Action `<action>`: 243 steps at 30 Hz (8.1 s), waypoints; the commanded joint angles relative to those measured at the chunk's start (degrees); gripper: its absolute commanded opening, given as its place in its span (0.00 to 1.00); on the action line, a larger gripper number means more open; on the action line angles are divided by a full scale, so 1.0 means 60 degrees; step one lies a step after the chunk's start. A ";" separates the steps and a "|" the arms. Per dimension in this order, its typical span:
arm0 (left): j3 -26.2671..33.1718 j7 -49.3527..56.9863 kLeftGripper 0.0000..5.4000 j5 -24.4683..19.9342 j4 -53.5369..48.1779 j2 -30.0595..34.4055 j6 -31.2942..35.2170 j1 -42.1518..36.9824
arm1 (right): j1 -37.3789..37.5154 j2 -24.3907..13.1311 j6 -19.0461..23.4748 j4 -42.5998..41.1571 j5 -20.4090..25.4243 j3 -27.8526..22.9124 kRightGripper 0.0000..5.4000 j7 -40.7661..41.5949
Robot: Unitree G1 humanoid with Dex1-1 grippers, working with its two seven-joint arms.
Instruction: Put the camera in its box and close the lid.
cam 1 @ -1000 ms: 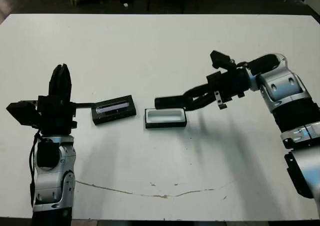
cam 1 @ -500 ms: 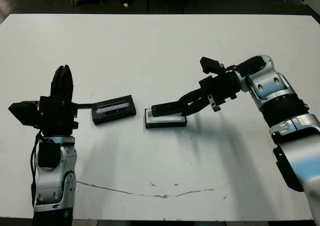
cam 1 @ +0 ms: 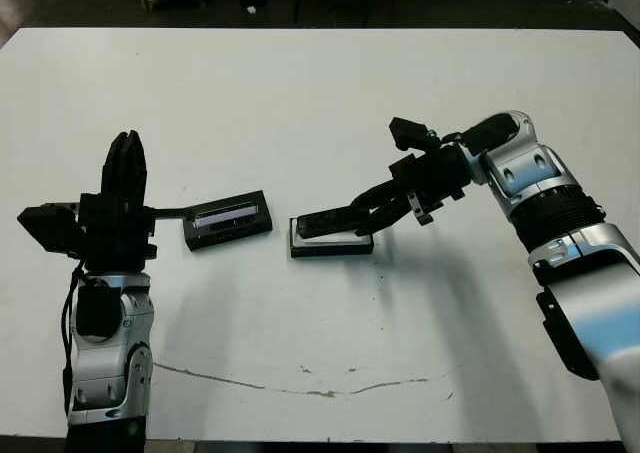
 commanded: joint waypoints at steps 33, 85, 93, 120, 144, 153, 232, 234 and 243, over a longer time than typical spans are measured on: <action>0.0063 -0.0130 0.00 -0.0021 0.0268 -0.0003 -0.0153 0.0259 | -0.0085 0.0337 0.0574 -0.0002 -0.0634 -0.0019 0.02 -0.0300; 0.0086 -0.0222 0.00 0.0004 0.0598 0.0003 -0.0593 0.0258 | 0.0584 0.0260 0.0062 -0.2126 -0.0325 0.0187 1.00 -0.0273; 0.0066 -0.0167 0.00 0.0053 0.0574 -0.0009 -0.0589 0.0266 | 0.0862 -0.0156 0.0939 -0.3023 0.0492 -0.0875 1.00 -0.0859; -0.0019 -0.0271 0.00 -0.0102 0.0405 0.0047 -0.0257 0.0235 | 0.7473 0.0162 -0.4674 -0.9078 -0.2836 -0.2036 0.17 -1.1439; -0.0010 -0.0249 0.00 -0.0019 0.0426 0.0000 -0.0314 0.0262 | 0.6939 0.0182 -0.2513 -0.8830 -0.3367 -0.0952 0.00 -1.0790; 0.0018 -0.0270 0.00 0.0036 0.0502 0.0016 -0.0431 0.0260 | 0.7110 0.0476 -0.1257 -0.8383 -0.1749 -0.1095 0.00 -1.0187; -0.1608 -0.9042 0.42 -0.0170 0.4018 0.6705 0.3313 -0.4791 | 1.0051 -0.0410 0.0982 -1.1859 0.4461 -0.6368 0.00 -1.1046; -0.2102 -0.9758 0.51 0.0145 0.4775 0.6683 0.3189 -0.5400 | 1.0033 -0.0420 0.0911 -1.1764 0.4483 -0.6366 0.00 -1.0989; -0.2878 -1.1571 0.91 0.0861 0.8306 0.5781 0.1955 -0.7190 | 1.0124 -0.0383 0.0850 -1.1739 0.4361 -0.6363 0.00 -1.1070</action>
